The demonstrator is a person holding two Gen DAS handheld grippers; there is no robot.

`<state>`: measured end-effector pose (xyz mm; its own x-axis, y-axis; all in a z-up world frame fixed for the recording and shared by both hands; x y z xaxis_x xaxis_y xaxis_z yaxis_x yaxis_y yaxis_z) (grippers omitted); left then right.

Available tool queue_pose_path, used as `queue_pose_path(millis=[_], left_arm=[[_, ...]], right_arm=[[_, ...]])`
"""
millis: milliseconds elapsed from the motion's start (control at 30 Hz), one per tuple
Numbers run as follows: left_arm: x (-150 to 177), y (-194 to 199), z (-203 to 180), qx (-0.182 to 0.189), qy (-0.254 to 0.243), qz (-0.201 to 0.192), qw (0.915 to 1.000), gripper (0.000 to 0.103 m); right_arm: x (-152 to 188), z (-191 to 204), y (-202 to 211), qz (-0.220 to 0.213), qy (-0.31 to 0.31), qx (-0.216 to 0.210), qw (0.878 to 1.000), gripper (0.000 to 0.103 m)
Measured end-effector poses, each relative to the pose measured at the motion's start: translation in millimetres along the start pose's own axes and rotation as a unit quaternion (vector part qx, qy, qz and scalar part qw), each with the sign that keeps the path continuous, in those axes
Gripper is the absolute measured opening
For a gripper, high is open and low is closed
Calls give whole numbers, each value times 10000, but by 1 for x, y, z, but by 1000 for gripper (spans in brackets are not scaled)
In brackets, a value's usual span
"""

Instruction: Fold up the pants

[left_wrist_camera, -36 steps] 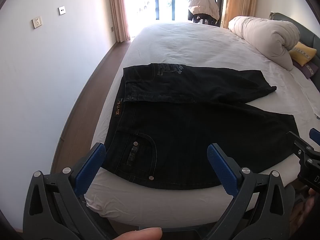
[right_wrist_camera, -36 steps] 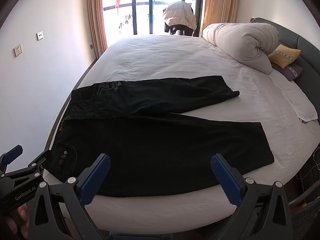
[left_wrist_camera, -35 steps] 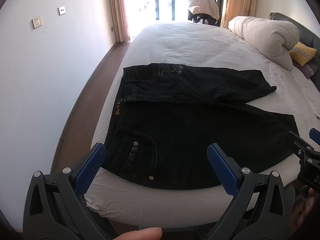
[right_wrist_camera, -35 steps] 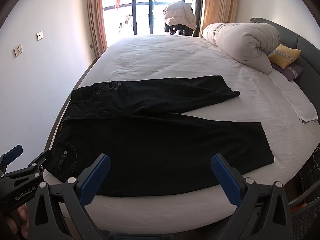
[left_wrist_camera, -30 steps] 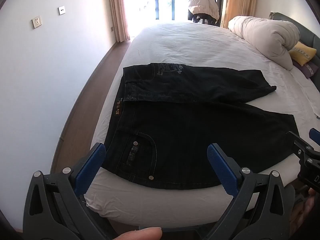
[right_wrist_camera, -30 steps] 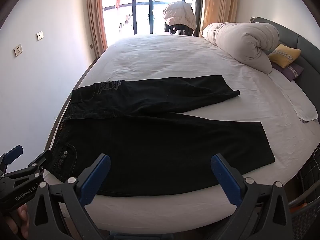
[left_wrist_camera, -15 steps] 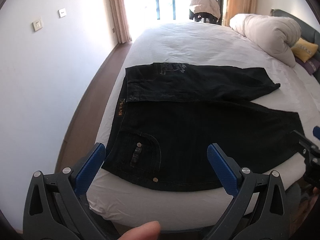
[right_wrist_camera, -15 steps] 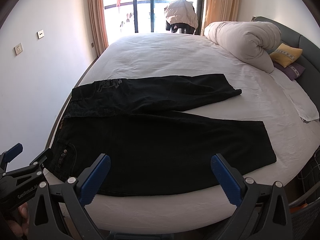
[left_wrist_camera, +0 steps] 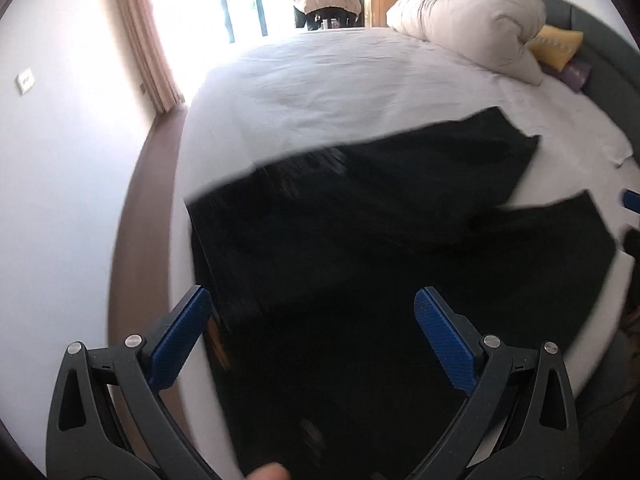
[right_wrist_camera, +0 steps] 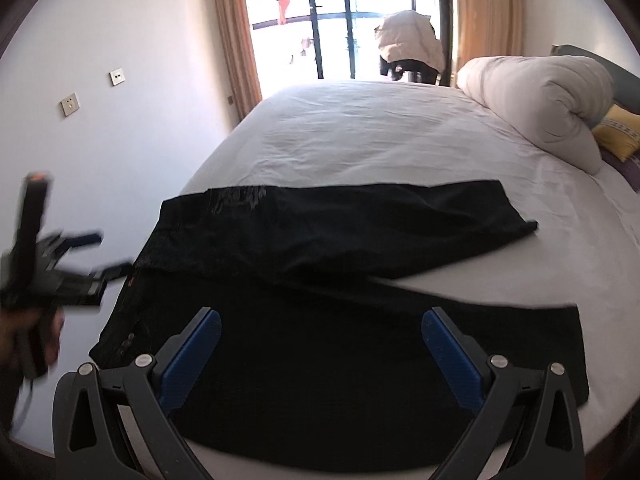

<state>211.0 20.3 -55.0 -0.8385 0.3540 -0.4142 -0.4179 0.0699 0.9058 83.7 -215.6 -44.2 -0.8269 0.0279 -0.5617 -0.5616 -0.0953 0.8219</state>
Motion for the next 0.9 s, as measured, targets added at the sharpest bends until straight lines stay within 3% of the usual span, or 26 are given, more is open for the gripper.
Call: queue_pose_path(millis=[67,167,233,333,367,500,600,667,733,800,833,900], left_arm=[[-41,-22,21,41,-230,-56,9997,103],[-108,-74,42,-87,-893,341,9954,103],[-146,-107,52,42,-1294,608,9897,103],[-172,-138,62,476,-1562,1040,9811,100],[-174,-143,61,553,-1632,1135,9785,97],[-178,-184,59,808,-1857,1771,9631,71],[-178,-206,60,959,-1912,2054,9550,60],[-177,-214,60,1102,-1865,2114,9531,56],[-177,-220,62,1222,-1731,2138,9536,39],[-172,-225,59,1314,-1689,2141,9531,29],[-169,-225,57,1289,-1726,2128,9531,17],[-164,-218,57,1252,-1751,2068,9544,11]], right_arm=[[-13,-4,-10,39,192,-77,9998,103],[-25,-6,-24,80,531,-208,9983,97],[-32,-7,-36,174,752,-349,9964,92],[-37,-9,-55,336,1012,-596,9925,87],[-38,-12,-62,392,1056,-644,9915,87],[-44,-18,-85,612,1123,-890,9878,83],[-48,-18,-99,706,1161,-934,9863,82],[-51,-18,-105,723,1191,-951,9857,80],[-55,-16,-110,727,1264,-995,9843,77],[-60,-14,-114,737,1363,-991,9829,74],[-64,-12,-116,745,1444,-984,9818,72],[-73,-8,-120,755,1635,-982,9787,68]])
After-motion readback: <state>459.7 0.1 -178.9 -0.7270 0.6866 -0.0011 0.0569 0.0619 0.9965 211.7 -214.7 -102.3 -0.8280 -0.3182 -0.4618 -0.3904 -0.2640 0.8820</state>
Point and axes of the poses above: each gripper's, at about its wrist camera, not at the fingertips, and y roughly against the way its jaws point, z to its left, x to its underside, the point moved 2 cm from there along -y, roughly the way its jaws point, and after that the axes turned 12 degrees about z, right-handed, at the moved point
